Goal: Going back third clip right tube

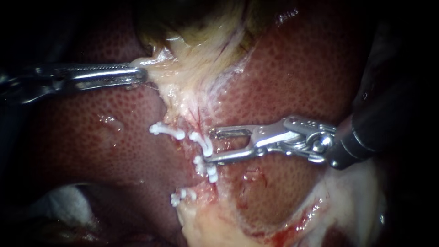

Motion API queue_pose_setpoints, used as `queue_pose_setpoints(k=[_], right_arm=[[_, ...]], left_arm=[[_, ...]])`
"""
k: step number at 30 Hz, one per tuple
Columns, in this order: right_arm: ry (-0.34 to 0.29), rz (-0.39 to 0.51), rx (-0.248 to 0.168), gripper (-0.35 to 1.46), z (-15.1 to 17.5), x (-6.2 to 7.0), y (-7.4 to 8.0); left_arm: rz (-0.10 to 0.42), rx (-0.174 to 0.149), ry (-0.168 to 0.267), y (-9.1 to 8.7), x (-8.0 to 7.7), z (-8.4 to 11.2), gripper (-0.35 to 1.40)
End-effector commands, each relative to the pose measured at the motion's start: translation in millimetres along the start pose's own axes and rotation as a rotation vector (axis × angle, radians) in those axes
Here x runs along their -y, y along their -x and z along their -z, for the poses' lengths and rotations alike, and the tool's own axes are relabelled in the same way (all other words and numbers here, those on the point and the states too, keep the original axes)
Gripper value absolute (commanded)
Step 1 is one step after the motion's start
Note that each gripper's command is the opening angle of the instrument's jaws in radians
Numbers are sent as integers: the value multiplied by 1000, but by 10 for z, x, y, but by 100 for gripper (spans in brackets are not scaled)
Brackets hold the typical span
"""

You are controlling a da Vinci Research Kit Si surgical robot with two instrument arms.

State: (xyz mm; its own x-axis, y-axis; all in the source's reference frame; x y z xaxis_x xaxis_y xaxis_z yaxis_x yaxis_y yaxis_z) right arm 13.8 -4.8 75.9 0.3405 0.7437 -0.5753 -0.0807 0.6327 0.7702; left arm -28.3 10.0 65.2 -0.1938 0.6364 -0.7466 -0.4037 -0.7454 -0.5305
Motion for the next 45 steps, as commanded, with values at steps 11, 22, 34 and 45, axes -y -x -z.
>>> queue_pose_setpoints(k=[11,22,34,45], right_arm=[[35,-7,-18,49,4,-4,-8],[54,-25,-28,45,39,-14,-24],[71,-31,-32,45,52,-18,-26],[71,27,-31,49,87,0,-41]], left_arm=[[0,0,0,0,0,0,-35],[0,0,0,0,0,0,-35],[0,0,0,0,0,1,-35],[0,0,1,0,0,1,-35]])
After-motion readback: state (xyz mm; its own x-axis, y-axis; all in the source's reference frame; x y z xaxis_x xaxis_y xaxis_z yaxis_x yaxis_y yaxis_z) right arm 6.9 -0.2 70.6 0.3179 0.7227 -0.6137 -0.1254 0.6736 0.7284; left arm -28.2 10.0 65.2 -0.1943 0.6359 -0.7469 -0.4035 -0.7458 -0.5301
